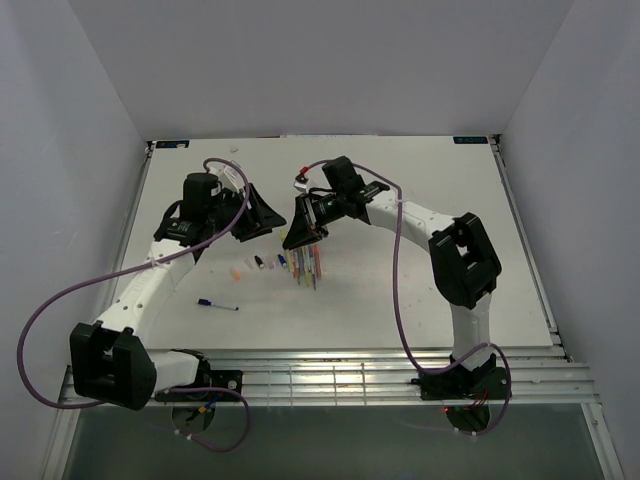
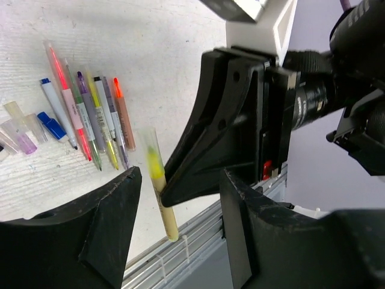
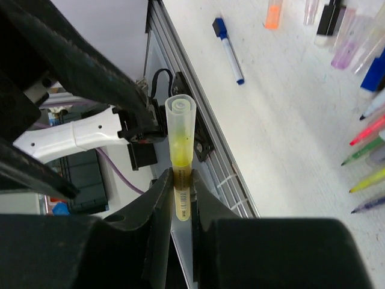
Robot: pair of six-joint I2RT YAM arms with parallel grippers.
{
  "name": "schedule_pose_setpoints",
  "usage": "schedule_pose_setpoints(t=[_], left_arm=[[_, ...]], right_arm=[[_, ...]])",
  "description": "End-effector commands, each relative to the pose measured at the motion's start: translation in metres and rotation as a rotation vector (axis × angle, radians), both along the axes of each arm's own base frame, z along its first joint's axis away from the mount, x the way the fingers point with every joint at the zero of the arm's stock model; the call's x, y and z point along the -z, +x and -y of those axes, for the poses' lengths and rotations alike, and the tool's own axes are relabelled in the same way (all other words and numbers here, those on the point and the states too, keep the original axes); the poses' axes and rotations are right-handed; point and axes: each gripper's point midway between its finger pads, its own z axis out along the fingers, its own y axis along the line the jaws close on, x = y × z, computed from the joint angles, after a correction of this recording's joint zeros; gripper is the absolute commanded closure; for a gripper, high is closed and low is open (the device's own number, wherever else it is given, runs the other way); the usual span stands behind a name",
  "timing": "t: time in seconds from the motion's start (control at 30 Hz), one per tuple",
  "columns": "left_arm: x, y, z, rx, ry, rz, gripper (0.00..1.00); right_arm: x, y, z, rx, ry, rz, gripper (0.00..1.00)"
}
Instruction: Open the pen caps
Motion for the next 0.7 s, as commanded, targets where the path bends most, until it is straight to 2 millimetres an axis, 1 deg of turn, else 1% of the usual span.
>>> schedule_pose_setpoints(t=[0.0,0.1,0.23,0.53,0.67], left_arm=[[-0.007,0.008,0.000,-0.006,0.014,0.025,0.37],[-0.005,0.010,0.004,0.007,-0.001,0.023,0.42],[-0.001,0.010,0.004,0.007,-0.001,0.010,0.45],[-0.002,0.015,0.009,0.031,-0.011,0.005,0.47],[0.000,0.011,0.010,0.039,-0.020,-0.004,0.51]], right_arm=[[-0.025,-0.017,0.011,-0.041,0.040,0.052,0.92],[-0.030,-0.018,0.011,-0.045,0.052,0.057,0.92],[-0.040,-0.015,0.007,-0.044,0.077,0.063,0.92],[-0.046,-0.013,0.003,-0.041,0.100,0.043,0.92],[-0.052,-0.009,0.000,-0.034,0.120,0.053,0.92]])
